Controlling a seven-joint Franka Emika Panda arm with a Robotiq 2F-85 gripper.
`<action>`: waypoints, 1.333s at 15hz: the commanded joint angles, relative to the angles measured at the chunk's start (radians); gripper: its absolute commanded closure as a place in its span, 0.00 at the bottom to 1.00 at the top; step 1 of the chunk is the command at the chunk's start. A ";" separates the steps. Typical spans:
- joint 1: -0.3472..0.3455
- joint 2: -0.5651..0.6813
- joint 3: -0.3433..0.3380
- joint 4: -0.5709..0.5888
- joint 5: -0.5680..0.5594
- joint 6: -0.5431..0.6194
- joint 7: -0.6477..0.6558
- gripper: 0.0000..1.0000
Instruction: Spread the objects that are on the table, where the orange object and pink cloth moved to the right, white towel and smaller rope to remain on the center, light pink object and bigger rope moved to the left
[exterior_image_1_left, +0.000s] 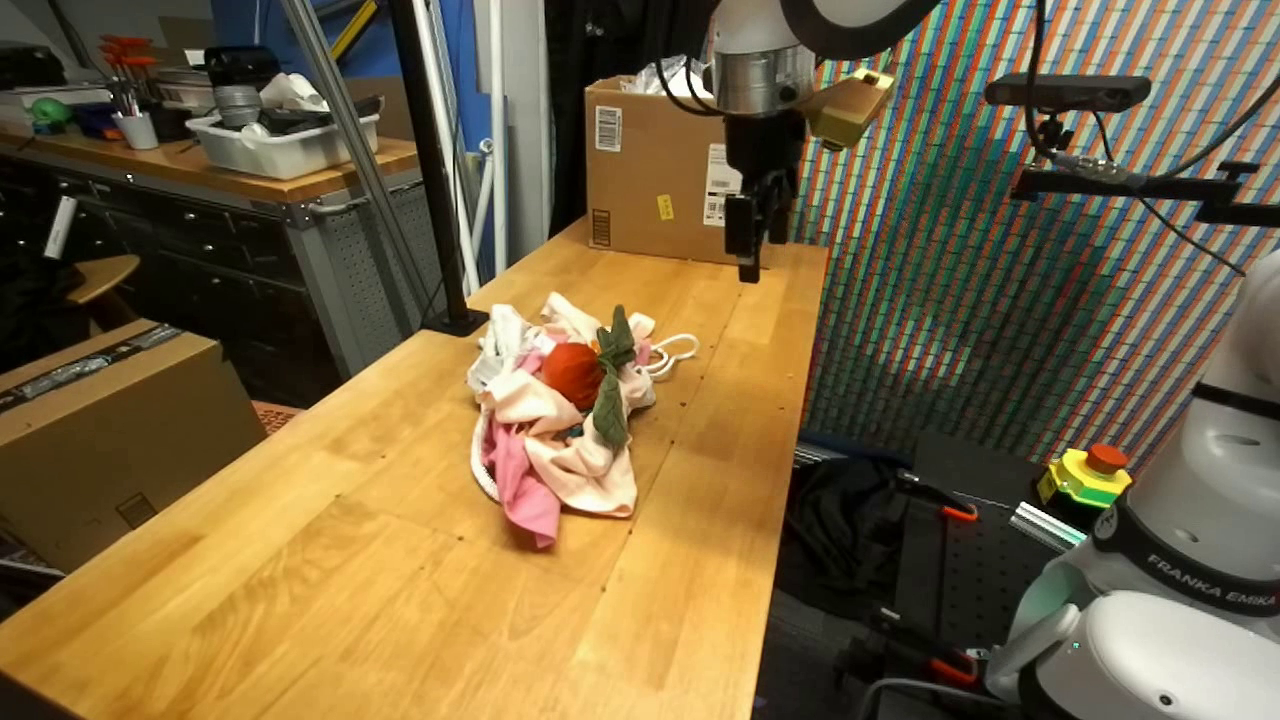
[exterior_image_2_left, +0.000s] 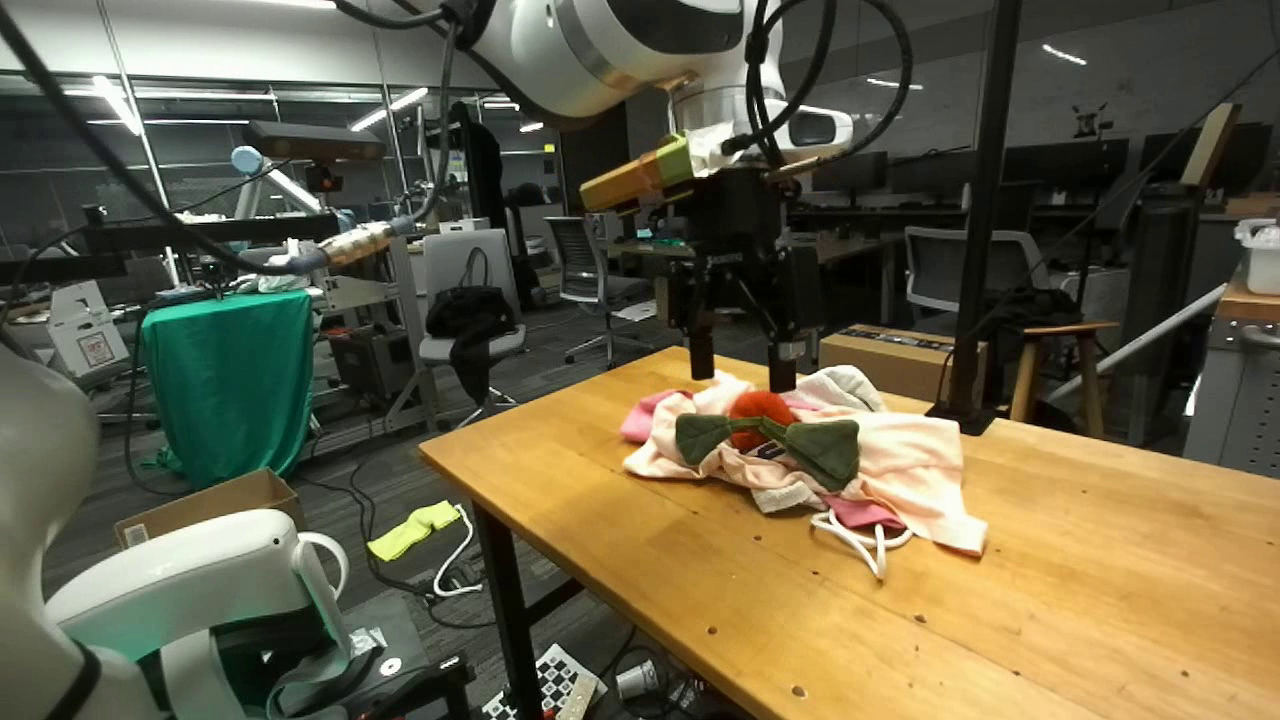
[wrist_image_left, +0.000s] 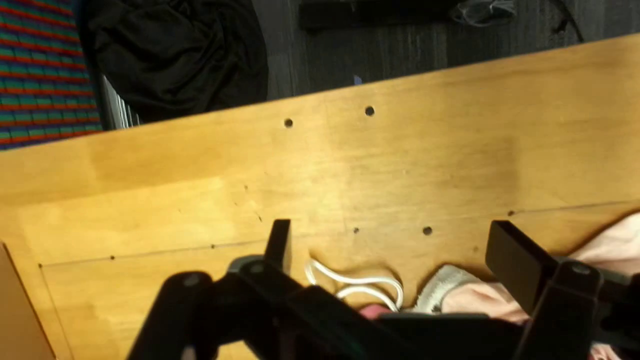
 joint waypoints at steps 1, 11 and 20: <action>0.042 0.115 0.016 0.119 0.046 0.068 -0.002 0.00; 0.147 0.434 0.060 0.371 0.064 0.192 0.215 0.00; 0.226 0.647 -0.021 0.537 0.000 0.217 0.484 0.00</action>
